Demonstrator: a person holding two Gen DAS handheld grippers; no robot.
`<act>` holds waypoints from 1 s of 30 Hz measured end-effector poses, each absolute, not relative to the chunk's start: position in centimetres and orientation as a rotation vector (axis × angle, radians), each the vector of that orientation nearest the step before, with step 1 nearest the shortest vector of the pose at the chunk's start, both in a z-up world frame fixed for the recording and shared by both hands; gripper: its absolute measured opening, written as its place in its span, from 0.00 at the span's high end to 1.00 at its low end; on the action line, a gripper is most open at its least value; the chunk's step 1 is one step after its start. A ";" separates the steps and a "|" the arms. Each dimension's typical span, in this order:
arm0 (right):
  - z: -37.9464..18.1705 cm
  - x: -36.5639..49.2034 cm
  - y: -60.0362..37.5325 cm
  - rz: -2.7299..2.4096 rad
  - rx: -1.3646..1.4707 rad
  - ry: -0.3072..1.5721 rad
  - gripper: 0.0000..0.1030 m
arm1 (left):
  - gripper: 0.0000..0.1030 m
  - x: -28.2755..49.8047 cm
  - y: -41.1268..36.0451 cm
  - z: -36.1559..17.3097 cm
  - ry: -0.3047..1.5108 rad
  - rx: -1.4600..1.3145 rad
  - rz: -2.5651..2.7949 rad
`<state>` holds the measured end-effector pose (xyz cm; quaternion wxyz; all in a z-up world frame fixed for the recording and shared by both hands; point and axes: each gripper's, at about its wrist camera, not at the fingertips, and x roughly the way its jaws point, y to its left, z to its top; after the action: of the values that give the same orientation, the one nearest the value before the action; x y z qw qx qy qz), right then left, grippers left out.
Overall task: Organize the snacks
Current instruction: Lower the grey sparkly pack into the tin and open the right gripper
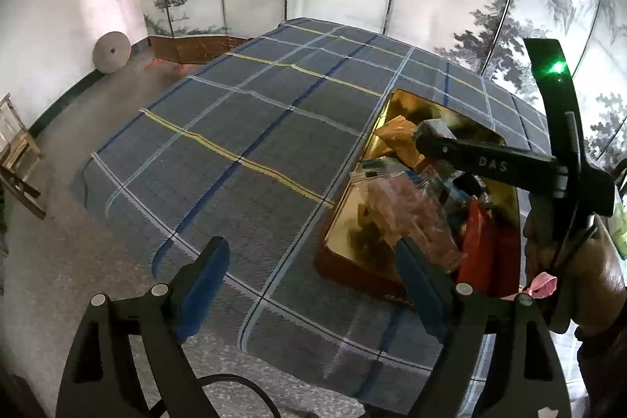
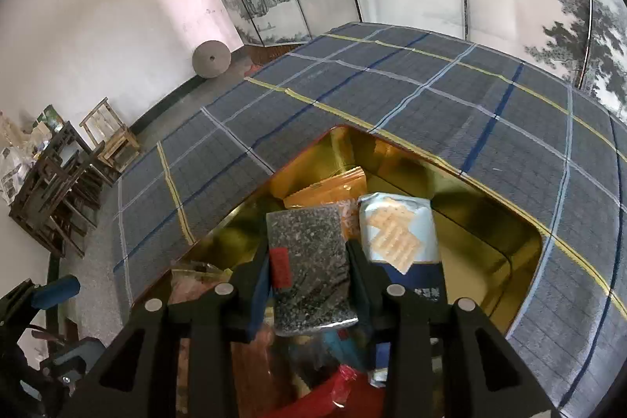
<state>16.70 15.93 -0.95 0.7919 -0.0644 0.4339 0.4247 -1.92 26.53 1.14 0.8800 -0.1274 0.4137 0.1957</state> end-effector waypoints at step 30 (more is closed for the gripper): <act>5.5 0.8 5.0 0.598 -0.206 0.467 0.30 | 0.11 -7.7 21.4 6.3 0.531 -0.231 0.399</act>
<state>0.78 4.97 5.49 0.9237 -0.1003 0.2277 0.2915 -7.67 21.44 6.28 0.9387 -0.1132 0.2603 0.1955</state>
